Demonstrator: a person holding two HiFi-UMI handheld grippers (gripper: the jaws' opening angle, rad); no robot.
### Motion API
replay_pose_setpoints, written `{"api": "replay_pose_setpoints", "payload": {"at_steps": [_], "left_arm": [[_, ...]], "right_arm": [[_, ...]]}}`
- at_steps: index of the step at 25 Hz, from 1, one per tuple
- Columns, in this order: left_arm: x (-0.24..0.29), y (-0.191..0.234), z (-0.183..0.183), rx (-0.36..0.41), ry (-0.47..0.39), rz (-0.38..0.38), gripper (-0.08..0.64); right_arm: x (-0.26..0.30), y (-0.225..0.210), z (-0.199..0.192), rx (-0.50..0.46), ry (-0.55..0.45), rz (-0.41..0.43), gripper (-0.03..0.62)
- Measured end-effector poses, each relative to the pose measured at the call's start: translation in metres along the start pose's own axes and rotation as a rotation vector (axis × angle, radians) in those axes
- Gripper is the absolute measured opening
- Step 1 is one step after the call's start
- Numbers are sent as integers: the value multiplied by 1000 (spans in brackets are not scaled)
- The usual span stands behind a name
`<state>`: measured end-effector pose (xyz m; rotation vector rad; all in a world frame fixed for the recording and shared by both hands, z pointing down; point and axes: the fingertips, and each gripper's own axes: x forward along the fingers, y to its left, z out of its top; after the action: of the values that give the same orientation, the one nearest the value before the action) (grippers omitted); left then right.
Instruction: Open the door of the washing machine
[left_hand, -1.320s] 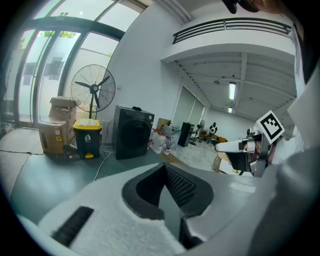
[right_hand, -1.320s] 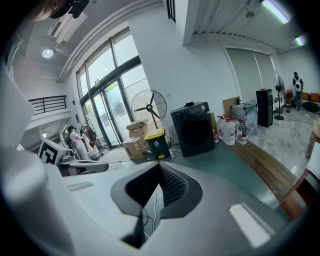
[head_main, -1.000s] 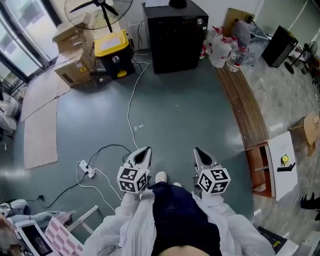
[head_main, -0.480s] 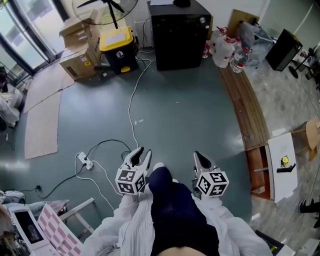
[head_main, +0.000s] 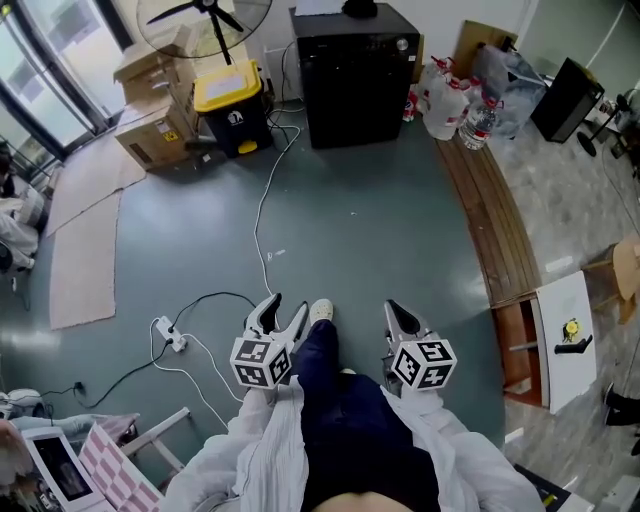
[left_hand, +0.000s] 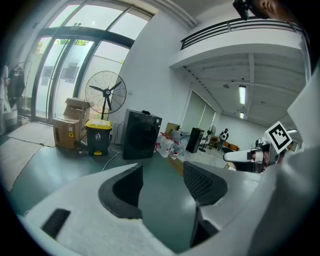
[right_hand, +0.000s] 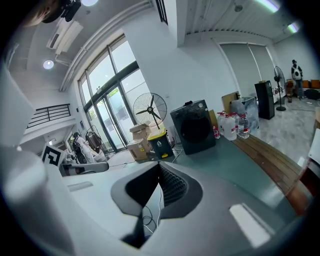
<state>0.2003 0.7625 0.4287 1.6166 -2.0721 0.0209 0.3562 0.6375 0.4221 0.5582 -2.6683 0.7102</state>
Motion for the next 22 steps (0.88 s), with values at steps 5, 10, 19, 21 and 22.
{"api": "replay_pose_setpoints", "payload": {"at_steps": [5, 10, 19, 21, 22], "left_arm": [[38, 29, 28, -13, 8, 14, 250], [83, 59, 71, -3, 3, -4, 250], [159, 123, 141, 18, -23, -42, 250], [173, 136, 151, 22, -24, -50, 250], [179, 142, 155, 24, -21, -53, 250]], "right_arm": [[45, -8, 29, -18, 16, 1, 13], [102, -15, 77, -29, -1, 2, 13], [207, -23, 139, -49, -15, -2, 12], [228, -23, 153, -67, -22, -4, 12], [238, -22, 159, -75, -26, -5, 12]]}}
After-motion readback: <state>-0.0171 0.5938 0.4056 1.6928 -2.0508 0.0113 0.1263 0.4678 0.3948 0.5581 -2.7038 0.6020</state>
